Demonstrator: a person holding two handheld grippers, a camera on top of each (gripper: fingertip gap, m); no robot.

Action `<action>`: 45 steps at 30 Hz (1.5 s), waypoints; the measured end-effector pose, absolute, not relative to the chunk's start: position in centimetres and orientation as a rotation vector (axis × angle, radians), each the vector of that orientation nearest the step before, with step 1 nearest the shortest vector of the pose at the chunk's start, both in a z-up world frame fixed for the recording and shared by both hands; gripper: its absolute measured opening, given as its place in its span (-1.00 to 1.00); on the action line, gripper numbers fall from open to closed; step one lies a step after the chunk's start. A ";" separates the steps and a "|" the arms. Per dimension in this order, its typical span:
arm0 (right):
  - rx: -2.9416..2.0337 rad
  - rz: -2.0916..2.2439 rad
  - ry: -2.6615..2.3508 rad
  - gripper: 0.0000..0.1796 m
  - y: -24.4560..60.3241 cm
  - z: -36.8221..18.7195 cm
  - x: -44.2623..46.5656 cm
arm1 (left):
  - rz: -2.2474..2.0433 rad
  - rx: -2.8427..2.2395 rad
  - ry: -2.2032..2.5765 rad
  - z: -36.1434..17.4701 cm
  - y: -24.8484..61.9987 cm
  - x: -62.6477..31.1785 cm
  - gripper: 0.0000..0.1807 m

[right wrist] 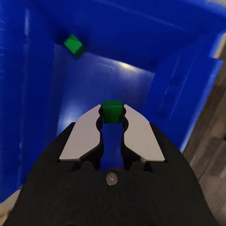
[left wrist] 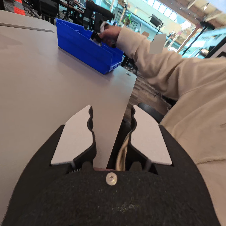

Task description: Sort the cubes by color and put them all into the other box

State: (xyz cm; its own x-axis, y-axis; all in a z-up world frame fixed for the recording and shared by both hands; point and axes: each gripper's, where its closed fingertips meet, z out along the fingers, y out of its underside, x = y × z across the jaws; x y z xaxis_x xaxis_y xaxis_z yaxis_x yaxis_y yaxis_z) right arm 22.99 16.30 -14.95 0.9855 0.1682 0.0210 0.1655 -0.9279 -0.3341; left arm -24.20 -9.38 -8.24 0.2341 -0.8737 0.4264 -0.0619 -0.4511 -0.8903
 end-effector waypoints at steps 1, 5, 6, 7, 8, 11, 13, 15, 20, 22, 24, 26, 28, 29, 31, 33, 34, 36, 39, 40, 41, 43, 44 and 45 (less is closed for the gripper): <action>-2.856 0.037 -0.215 -0.67 16.2 -15.7 22.9 | -1.267 -1.728 0.894 -8.6 -9.4 -24.1 -0.34; -3.060 -0.071 -0.227 -0.67 14.5 -18.0 23.5 | -1.184 -1.763 0.966 -10.3 -9.9 -24.0 -0.32; -3.088 -0.104 -0.240 -0.67 14.1 -18.4 23.7 | -1.167 -1.780 0.980 -10.8 -9.9 -24.0 -0.30; -3.100 -0.151 -0.265 -0.67 13.8 -18.7 24.0 | -1.144 -1.793 0.986 -11.3 -9.8 -24.0 -0.29; -3.094 -0.192 -0.274 -0.60 13.7 -18.7 24.3 | -1.123 -1.801 0.986 -11.6 -9.7 -24.1 -0.28; -2.984 -0.178 -0.277 -0.55 14.3 -16.6 23.9 | -1.062 -1.805 0.959 -11.6 -9.2 -24.4 -0.28; -2.788 -0.149 -0.313 -0.53 14.8 -12.5 22.0 | -0.987 -1.798 0.920 -11.3 -8.3 -25.0 -0.28; -2.514 -0.041 -0.382 -0.53 14.1 -7.2 17.5 | -0.897 -1.796 0.865 -10.9 -7.1 -25.8 -0.28; -1.771 0.596 -0.502 -0.60 3.8 1.4 0.2 | -0.616 -1.851 0.724 -11.1 -3.7 -28.8 -0.29; -1.668 0.770 -0.490 -0.61 -0.2 -0.5 -4.5 | -0.607 -1.892 0.699 -11.5 -3.3 -29.2 -0.27; -1.702 0.849 -0.447 -0.46 -2.1 -4.3 -7.6 | -0.630 -1.923 0.688 -11.9 -3.5 -29.2 -0.28; -1.718 0.860 -0.451 -0.46 -3.5 -6.6 -9.3 | -0.613 -1.955 0.694 -12.5 -3.9 -29.6 -0.27; -1.753 0.788 -0.540 -0.47 -4.3 -8.1 -10.2 | -0.554 -1.982 0.697 -13.1 -4.3 -30.7 -0.26; -1.762 0.747 -0.562 -0.47 -4.4 -8.7 -10.4 | -0.519 -1.995 0.701 -13.3 -4.4 -31.4 -0.25; -1.769 0.730 -0.588 -0.48 -4.6 -9.3 -11.0 | -0.423 -2.019 0.706 -13.3 -4.5 -33.6 -0.24; -1.778 0.753 -0.617 -0.49 -5.0 -9.6 -11.6 | -0.280 -2.046 0.735 -12.7 -4.0 -36.9 -0.26; -1.779 0.755 -0.618 -0.49 -5.0 -9.7 -11.7 | -0.197 -2.068 0.764 -12.3 -3.6 -38.9 -0.27; -1.780 0.768 -0.623 -0.50 -5.0 -9.7 -11.7 | -0.007 -2.145 0.850 -11.3 -1.9 -43.3 -0.28; -1.794 0.811 -0.633 -0.51 -5.0 -10.0 -11.9 | 0.218 -2.287 1.038 -10.4 1.8 -49.3 -0.33; -1.798 0.823 -0.638 -0.52 -5.0 -10.0 -11.9 | 0.283 -2.349 1.106 -10.6 3.3 -51.0 -0.33; -1.803 0.830 -0.645 -0.52 -5.0 -10.1 -12.0 | 0.357 -2.413 1.178 -10.9 4.7 -52.7 -0.32; -1.805 0.833 -0.666 -0.53 -5.0 -10.2 -12.3 | 0.490 -2.540 1.351 -11.8 6.8 -55.5 -0.31; -1.806 0.829 -0.679 -0.53 -5.1 -10.2 -12.4 | 0.538 -2.597 1.433 -12.3 7.6 -56.6 -0.32; -1.806 0.822 -0.693 -0.54 -5.2 -10.3 -12.5 | 0.585 -2.646 1.501 -12.7 8.4 -57.5 -0.32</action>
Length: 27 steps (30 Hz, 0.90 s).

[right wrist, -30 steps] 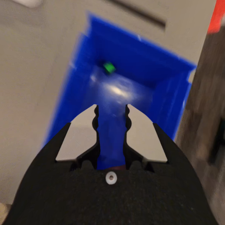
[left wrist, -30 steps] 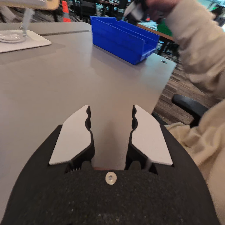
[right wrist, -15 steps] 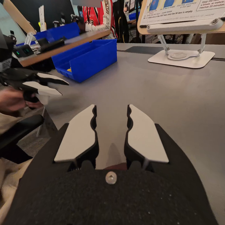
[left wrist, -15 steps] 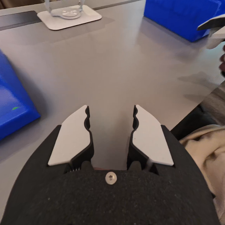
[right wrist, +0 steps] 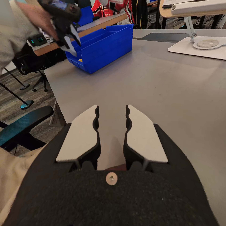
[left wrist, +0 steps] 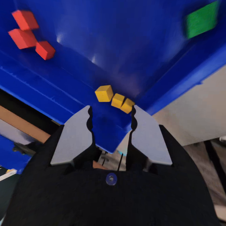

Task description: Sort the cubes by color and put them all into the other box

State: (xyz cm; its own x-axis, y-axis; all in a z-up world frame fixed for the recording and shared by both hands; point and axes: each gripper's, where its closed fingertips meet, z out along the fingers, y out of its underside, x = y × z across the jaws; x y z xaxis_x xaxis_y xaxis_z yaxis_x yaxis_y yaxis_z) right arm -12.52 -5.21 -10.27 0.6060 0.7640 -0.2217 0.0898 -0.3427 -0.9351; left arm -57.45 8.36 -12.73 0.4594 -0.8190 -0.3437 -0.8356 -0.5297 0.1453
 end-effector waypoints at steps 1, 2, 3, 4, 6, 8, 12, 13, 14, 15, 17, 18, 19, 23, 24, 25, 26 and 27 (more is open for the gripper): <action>-1.806 0.810 -0.707 -0.54 -5.3 -10.4 -12.6 | 0.616 -2.692 1.554 -13.1 9.0 -58.1 -0.33; -1.805 0.795 -0.720 -0.54 -5.4 -10.5 -12.6 | 0.628 -2.737 1.597 -13.5 9.6 -58.5 -0.34; -1.805 0.782 -0.732 -0.55 -5.4 -10.6 -12.6 | 0.623 -2.781 1.627 -13.8 10.1 -58.7 -0.35; -1.806 0.770 -0.741 -0.55 -5.5 -10.7 -12.5 | 0.611 -2.830 1.649 -14.2 10.4 -58.8 -0.35; -1.808 0.760 -0.749 -0.56 -5.6 -10.8 -12.4 | 0.602 -2.933 1.675 -15.0 10.8 -59.2 -0.35; -1.814 0.776 -0.749 -0.56 -5.8 -11.0 -12.3 | 0.602 -3.039 1.677 -15.9 10.8 -59.8 -0.33; -1.821 0.807 -0.739 -0.57 -6.0 -11.0 -11.9 | 0.630 -3.158 1.660 -17.0 10.8 -60.5 -0.32; -1.823 0.810 -0.738 -0.58 -6.0 -11.0 -11.8 | 0.629 -3.171 1.659 -17.3 10.9 -60.4 -0.31; -1.824 0.812 -0.738 -0.58 -6.0 -11.0 -11.8 | 0.620 -3.184 1.661 -17.6 10.8 -60.3 -0.30; -1.825 0.814 -0.741 -0.58 -6.0 -11.1 -11.8 | 0.622 -3.198 1.659 -18.0 10.8 -60.2 -0.30; -1.827 0.809 -0.749 -0.58 -6.0 -11.1 -11.8 | 0.640 -3.243 1.687 -18.5 10.2 -60.5 -0.70; -1.827 0.807 -0.751 -0.58 -6.1 -11.0 -11.8 | 0.649 -3.277 1.690 -18.5 9.8 -60.7 -0.70; -1.827 0.807 -0.754 -0.58 -6.1 -11.0 -11.9 | 0.661 -3.290 1.678 -18.4 9.7 -60.8 -0.70; -1.822 0.792 -0.764 -0.59 -6.2 -10.7 -12.0 | 0.632 -3.188 1.704 -17.2 9.7 -60.1 -0.70; -1.821 0.786 -0.765 -0.60 -6.1 -10.7 -12.0 | 0.607 -3.132 1.705 -16.5 9.9 -59.6 -0.70; -1.819 0.784 -0.764 -0.60 -6.1 -10.7 -12.0 | 0.569 -3.055 1.701 -15.7 10.2 -58.9 -0.70; -1.820 0.783 -0.763 -0.60 -6.1 -10.7 -12.0 | 0.522 -2.963 1.684 -14.8 10.6 -58.1 -0.70; -1.821 0.782 -0.761 -0.60 -6.0 -10.7 -12.0 | 0.467 -2.869 1.648 -13.8 11.0 -57.2 -0.70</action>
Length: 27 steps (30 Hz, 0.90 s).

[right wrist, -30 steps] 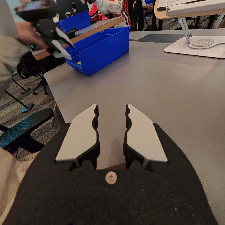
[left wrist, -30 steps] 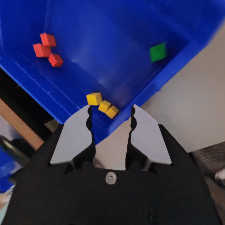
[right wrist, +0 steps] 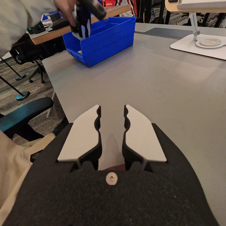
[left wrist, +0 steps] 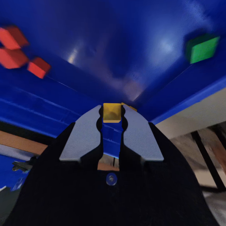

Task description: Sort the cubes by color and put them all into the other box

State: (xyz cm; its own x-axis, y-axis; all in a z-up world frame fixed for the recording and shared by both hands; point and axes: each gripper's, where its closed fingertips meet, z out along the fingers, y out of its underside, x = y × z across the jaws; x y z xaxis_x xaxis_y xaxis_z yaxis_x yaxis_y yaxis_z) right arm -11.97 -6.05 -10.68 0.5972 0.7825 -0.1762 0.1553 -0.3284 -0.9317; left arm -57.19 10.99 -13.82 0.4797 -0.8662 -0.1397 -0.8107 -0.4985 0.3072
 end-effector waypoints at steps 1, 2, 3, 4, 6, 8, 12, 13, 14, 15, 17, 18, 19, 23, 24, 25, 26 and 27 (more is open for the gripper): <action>-1.821 0.778 -0.760 -0.61 -6.0 -10.7 -11.9 | -0.381 2.625 -1.514 -12.8 11.3 -56.2 -0.70; -1.821 0.768 -0.757 -0.61 -5.9 -10.6 -11.7 | -0.337 2.730 -1.578 -11.7 11.5 -55.1 -0.70; -1.820 0.758 -0.751 -0.61 -5.7 -10.6 -11.5 | -0.283 2.842 -1.645 -10.6 11.6 -53.8 -0.70; -1.820 0.752 -0.742 -0.61 -5.6 -10.5 -11.3 | -0.219 2.959 -1.717 -9.5 11.6 -52.5 -0.70; -1.818 0.750 -0.722 -0.61 -5.3 -10.3 -10.8 | 0.000 3.196 -1.837 -7.4 11.0 -49.7 -0.70; -1.821 0.759 -0.692 -0.62 -5.0 -10.1 -10.3 | 0.244 3.380 -1.939 -5.7 9.9 -47.3 -0.70; -1.839 0.870 -0.603 -0.62 -4.2 -9.9 -9.8 | 0.882 3.590 -1.990 -3.2 7.3 -43.4 -0.70; -1.843 0.939 -0.577 -0.62 -4.1 -9.8 -10.0 | 1.061 3.582 -2.008 -2.6 6.6 -42.2 -0.70; -1.848 1.022 -0.554 -0.62 -4.1 -9.6 -10.5 | 1.254 3.546 -2.037 -1.9 5.8 -40.8 -0.70; -1.844 1.118 -0.532 -0.62 -3.9 -9.3 -11.1 | 1.470 3.474 -2.069 -1.1 4.9 -39.2 -0.70; -1.819 1.370 -0.482 -0.60 -3.8 -8.0 -12.7 | 1.894 3.231 -2.153 0.5 2.9 -35.6 -0.70; -1.800 1.538 -0.447 -0.58 -3.8 -7.2 -13.7 | 2.045 3.097 -2.208 1.2 1.9 -33.7 -0.70; -1.773 1.730 -0.402 -0.54 -3.8 -6.2 -14.7 | 2.152 2.955 -2.285 1.7 0.9 -31.8 -0.70; -1.514 2.446 -0.153 -0.50 -3.1 -1.7 -17.3 | 2.233 2.567 -2.616 2.0 -2.1 -24.6 -0.70; -1.464 2.519 -0.125 -0.50 -2.8 -1.3 -17.8 | 2.201 2.507 -2.689 1.6 -2.5 -23.0 -0.70; -1.443 2.548 -0.131 -0.49 -2.7 -1.1 -18.4 | 2.167 2.453 -2.744 1.2 -2.9 -21.5 -0.70; -1.429 2.564 -0.146 -0.46 -2.8 -0.9 -18.9 | 2.129 2.422 -2.783 0.7 -3.0 -20.2 -0.70; -1.393 2.591 -0.155 -0.43 -2.9 -0.5 -19.1 | 2.101 2.396 -2.811 0.3 -3.1 -19.1 -0.70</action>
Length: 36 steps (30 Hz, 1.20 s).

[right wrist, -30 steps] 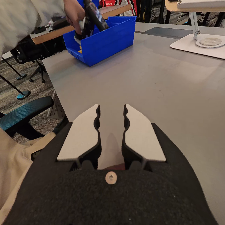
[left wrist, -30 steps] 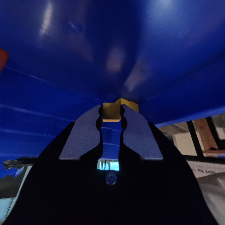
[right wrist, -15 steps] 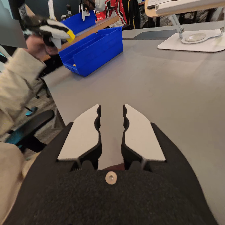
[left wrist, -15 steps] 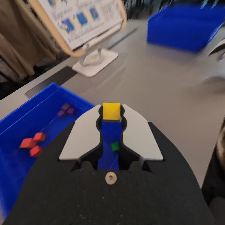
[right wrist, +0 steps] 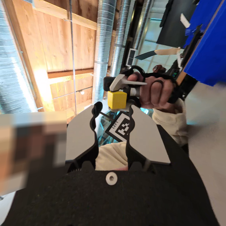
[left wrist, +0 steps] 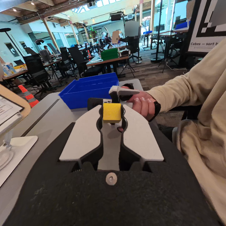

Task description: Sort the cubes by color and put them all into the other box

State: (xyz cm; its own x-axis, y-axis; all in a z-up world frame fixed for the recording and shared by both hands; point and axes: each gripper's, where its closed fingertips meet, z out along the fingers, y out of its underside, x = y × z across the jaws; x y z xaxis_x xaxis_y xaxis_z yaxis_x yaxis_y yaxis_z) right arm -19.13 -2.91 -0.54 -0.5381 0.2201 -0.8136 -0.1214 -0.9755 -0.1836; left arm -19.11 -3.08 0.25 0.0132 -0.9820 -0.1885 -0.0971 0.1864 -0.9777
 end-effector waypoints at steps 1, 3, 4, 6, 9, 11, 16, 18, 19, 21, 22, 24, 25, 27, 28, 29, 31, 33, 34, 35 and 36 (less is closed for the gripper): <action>-1.357 2.621 -0.150 -0.43 -2.9 -0.2 -19.1 | -1.007 -1.142 1.365 -0.2 -3.2 -18.2 -0.70; -1.363 2.607 -0.141 -0.45 -2.7 -0.4 -19.2 | -1.031 -1.121 1.361 -0.5 -3.2 -16.8 -0.70; -1.350 2.597 -0.145 -0.57 -2.6 -0.6 -19.0 | -1.046 -1.110 1.361 -0.7 -3.2 -16.3 -0.70; -1.296 2.614 -0.127 -0.68 -2.4 -0.6 -18.3 | -1.049 -1.101 1.342 -1.2 -3.0 -15.5 -0.70; -1.373 2.494 -0.173 -0.68 -2.2 -1.7 -17.8 | -1.017 -1.175 1.346 -2.5 -2.9 -15.5 -0.54; -1.373 2.453 -0.168 -0.68 -2.1 -1.9 -17.0 | -0.969 -1.260 1.313 -3.0 -2.8 -16.4 -0.25; -1.570 2.065 -0.305 -0.68 -3.3 -3.9 -14.7 | -0.853 -1.441 1.022 -4.4 -3.5 -21.1 -0.28; -1.599 1.897 -0.370 -0.68 -4.1 -3.4 -13.0 | -0.846 -1.458 0.947 -5.8 -4.4 -22.5 -0.37; -1.622 1.815 -0.407 -0.68 -4.6 -2.9 -12.0 | -0.819 -1.472 0.957 -6.6 -4.7 -23.0 -0.37; -1.627 1.601 -0.472 -0.68 -4.7 -1.1 -8.8 | -0.726 -1.509 0.980 -7.8 -4.6 -23.6 -0.37; -1.624 1.472 -0.485 -0.68 -4.4 0.1 -6.7 | -0.678 -1.519 0.993 -8.2 -4.4 -23.7 -0.37; -1.697 1.136 -0.448 -0.68 -2.2 1.2 -1.5 | -0.615 -1.522 1.027 -8.7 -4.4 -23.5 -0.36; -1.753 0.943 -0.409 -0.68 -0.6 1.2 1.7 | -0.603 -1.519 1.044 -8.9 -4.6 -23.2 -0.37; -1.884 0.578 -0.370 -0.68 3.2 -0.1 7.7 | -0.586 -1.519 1.070 -9.4 -4.9 -22.5 -0.37; -1.974 0.444 -0.371 -0.68 5.4 -1.6 10.3 | -0.588 -1.526 1.082 -9.6 -5.1 -22.2 -0.37; -2.079 0.352 -0.368 -0.68 7.7 -3.6 12.4 | -0.604 -1.529 1.095 -9.7 -5.3 -21.8 -0.37; -2.287 0.283 -0.369 -0.67 12.0 -7.9 15.1 | -0.662 -1.521 1.103 -9.4 -5.8 -21.2 -0.37; -2.462 0.239 -0.376 -0.67 15.4 -11.7 16.4 | -0.702 -1.518 1.103 -9.1 -6.1 -20.9 -0.37; -2.530 0.182 -0.398 -0.67 16.7 -13.4 17.1 | -0.705 -1.515 1.103 -9.0 -6.2 -20.8 -0.37; -2.594 0.136 -0.413 -0.67 17.8 -14.8 17.7 | -0.696 -1.513 1.108 -9.0 -6.2 -20.8 -0.37; -2.658 0.116 -0.410 -0.67 18.5 -16.2 18.0 | -0.678 -1.514 1.112 -9.1 -6.1 -20.9 -0.37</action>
State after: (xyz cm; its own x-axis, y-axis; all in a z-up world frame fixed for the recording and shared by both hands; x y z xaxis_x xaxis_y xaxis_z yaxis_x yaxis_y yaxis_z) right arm 18.01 18.47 -16.15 0.9524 0.3043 -0.0147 0.2669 -0.8566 -0.4416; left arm -20.86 -6.08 -9.06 0.3989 -0.9058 -0.1431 -0.2878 0.0245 -0.9574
